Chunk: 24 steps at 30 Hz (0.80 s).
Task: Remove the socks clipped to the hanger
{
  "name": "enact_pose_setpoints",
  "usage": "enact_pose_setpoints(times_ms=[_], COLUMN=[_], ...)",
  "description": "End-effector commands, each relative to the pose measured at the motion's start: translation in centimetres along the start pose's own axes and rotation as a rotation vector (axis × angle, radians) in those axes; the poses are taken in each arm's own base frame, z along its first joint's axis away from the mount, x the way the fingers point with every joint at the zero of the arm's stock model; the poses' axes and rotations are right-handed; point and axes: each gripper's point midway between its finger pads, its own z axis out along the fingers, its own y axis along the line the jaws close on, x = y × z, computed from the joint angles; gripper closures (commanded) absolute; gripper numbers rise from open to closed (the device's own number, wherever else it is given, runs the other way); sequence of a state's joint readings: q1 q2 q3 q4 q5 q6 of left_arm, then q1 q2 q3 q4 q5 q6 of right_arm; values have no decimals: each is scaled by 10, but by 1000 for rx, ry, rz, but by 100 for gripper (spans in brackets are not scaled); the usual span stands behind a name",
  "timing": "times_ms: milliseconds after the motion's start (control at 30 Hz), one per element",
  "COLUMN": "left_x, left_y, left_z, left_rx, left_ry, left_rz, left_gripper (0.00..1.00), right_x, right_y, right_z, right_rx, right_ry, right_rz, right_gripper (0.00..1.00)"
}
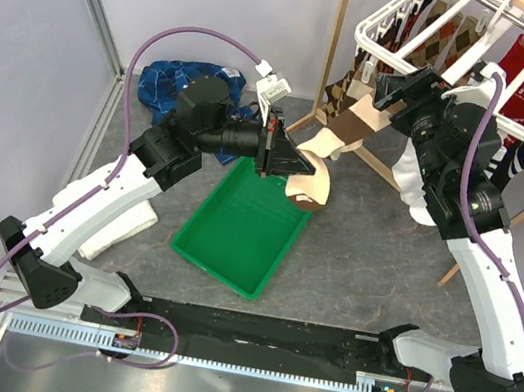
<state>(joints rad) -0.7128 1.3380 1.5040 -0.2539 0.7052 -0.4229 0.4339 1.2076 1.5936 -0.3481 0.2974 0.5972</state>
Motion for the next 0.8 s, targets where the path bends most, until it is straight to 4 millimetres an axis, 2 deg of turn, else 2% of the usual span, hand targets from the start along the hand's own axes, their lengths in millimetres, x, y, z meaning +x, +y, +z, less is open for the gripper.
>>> enact_pose_setpoints(times_ms=[0, 133, 300, 433, 533, 600, 667, 767], left_x=[-17, -15, -12, -10, -8, -8, -7, -6], left_y=[-20, -19, -16, -15, -14, -14, -14, -13], left_z=[-9, -9, -8, -7, -7, -6, -6, -6], left_rx=[43, 42, 41, 42, 44, 48, 50, 49], left_ry=[-33, -31, -25, -22, -21, -20, -18, -16], left_rz=[18, 16, 16, 14, 14, 15, 12, 10], left_gripper=[98, 98, 98, 98, 98, 98, 98, 98], right_x=[-7, -11, -22, -21, -22, -21, -22, -23], right_y=[0, -2, -8, -12, -14, -14, -16, -17], right_z=[8, 8, 3, 4, 5, 5, 5, 4], right_rx=[16, 15, 38, 50, 51, 44, 43, 39], right_ry=[-48, -91, -147, -159, -173, -184, -193, -205], right_rz=[64, 88, 109, 116, 126, 131, 140, 155], right_gripper=[15, 26, 34, 46, 46, 41, 41, 46])
